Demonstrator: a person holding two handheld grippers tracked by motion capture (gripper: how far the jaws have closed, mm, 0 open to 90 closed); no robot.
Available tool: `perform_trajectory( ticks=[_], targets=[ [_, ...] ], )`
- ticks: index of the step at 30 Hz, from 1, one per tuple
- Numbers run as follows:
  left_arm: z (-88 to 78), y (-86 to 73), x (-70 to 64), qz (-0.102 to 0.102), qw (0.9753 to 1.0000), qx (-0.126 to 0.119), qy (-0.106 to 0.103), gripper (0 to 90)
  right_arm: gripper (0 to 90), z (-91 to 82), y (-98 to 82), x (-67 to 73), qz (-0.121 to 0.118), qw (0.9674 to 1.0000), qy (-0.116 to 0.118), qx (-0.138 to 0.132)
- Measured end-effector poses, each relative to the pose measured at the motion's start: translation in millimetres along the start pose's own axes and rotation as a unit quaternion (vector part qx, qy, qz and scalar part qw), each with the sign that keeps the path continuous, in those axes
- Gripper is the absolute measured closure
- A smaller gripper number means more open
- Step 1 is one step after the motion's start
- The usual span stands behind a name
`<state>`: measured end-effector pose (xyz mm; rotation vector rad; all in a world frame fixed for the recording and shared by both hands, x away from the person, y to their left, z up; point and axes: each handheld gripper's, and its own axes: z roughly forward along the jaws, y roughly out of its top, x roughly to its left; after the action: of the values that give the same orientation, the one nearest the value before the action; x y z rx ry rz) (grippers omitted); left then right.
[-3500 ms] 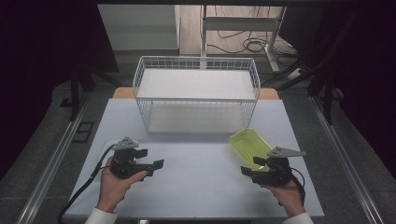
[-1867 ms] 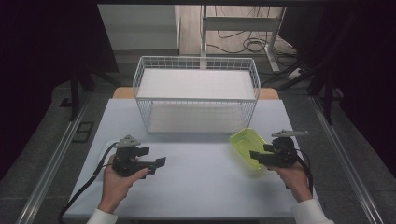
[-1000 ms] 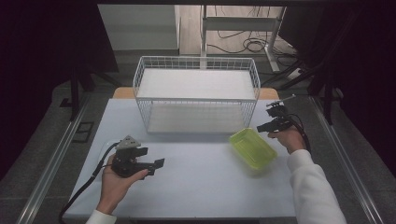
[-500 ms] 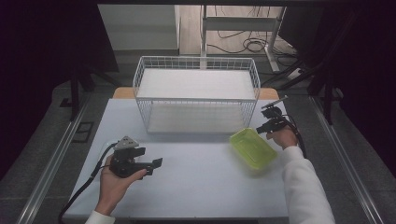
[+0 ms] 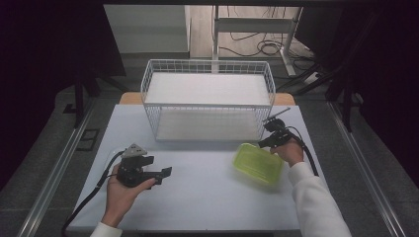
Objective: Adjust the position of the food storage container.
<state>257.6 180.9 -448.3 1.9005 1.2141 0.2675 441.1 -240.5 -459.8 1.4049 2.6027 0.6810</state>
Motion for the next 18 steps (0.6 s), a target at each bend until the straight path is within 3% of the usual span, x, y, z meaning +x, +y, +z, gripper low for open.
perform_trajectory(
  ticks=[3, 10, 14, 17, 18],
  targets=[
    [0.8, -0.2, -0.1, 0.001, 1.0000, 0.002, 0.001, 19.4, 89.2, 2.6, -0.9, 7.4, -0.006, 0.9999, 0.013, -0.003],
    [2.4, -0.8, -0.4, 0.002, 1.0000, 0.005, 0.000, 19.5, 89.1, 10.0, -3.6, 27.9, -0.043, 0.9985, 0.030, 0.010],
    [2.4, -1.3, 0.0, 0.000, 1.0000, 0.005, 0.001, 19.6, 89.1, 1.2, -5.6, 28.4, -0.051, 0.9983, 0.027, -0.006],
    [2.4, -2.4, 1.5, -0.004, 1.0000, 0.003, 0.000, 19.8, 89.1, -24.2, -17.6, 18.3, -0.043, 0.9985, 0.001, -0.034],
    [2.5, -2.8, 2.1, -0.006, 1.0000, 0.003, 0.001, 19.8, 89.1, -24.2, -17.6, 18.3, -0.043, 0.9985, 0.001, -0.034]
  ],
)
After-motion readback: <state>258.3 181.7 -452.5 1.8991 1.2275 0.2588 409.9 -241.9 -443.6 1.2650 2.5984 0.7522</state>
